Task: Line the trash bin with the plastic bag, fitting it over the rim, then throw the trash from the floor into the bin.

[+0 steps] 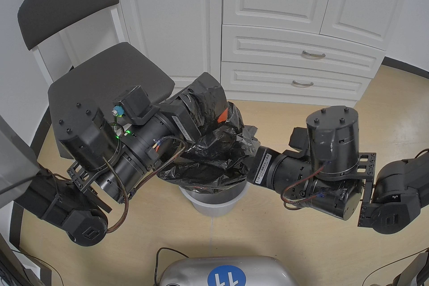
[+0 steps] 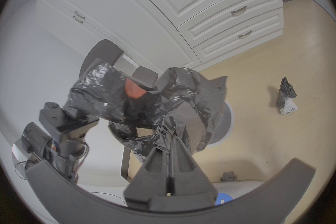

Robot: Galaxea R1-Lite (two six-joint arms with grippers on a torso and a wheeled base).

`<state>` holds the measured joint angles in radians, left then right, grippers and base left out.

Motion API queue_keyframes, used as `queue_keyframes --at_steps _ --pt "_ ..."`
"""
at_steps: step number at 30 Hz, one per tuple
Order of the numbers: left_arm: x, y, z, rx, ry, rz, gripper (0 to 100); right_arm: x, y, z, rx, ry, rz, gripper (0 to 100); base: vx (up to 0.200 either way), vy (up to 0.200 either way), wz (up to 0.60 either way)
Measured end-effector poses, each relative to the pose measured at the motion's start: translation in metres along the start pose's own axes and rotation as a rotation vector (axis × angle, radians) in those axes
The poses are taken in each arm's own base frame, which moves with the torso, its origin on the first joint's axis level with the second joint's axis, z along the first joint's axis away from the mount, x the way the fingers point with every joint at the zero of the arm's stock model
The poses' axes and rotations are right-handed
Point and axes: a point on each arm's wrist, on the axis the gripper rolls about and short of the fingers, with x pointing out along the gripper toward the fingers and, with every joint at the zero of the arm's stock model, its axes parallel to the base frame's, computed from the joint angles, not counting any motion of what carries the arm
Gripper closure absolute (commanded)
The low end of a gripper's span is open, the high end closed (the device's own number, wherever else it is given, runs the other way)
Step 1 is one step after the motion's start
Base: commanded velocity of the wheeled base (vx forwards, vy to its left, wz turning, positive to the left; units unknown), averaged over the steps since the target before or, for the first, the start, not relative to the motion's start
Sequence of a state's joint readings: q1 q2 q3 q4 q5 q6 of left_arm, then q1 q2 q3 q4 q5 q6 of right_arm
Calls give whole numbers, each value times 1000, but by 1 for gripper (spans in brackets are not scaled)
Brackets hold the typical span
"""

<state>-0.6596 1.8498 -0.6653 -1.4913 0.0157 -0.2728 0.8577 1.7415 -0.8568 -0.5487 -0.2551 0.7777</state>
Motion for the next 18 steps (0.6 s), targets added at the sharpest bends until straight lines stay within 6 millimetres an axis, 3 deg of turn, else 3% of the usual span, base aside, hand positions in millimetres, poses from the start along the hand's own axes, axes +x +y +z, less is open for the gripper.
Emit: queue_keyframes --at_steps 13,18 --pt "-7 -15 0 0 17 -36 100 11 -11 -21 -44 116 -82 100 0 0 0" --pt "-13 -11 -9 44 138 -4 100 18 -12 -29 -51 153 -84 100 0 0 0"
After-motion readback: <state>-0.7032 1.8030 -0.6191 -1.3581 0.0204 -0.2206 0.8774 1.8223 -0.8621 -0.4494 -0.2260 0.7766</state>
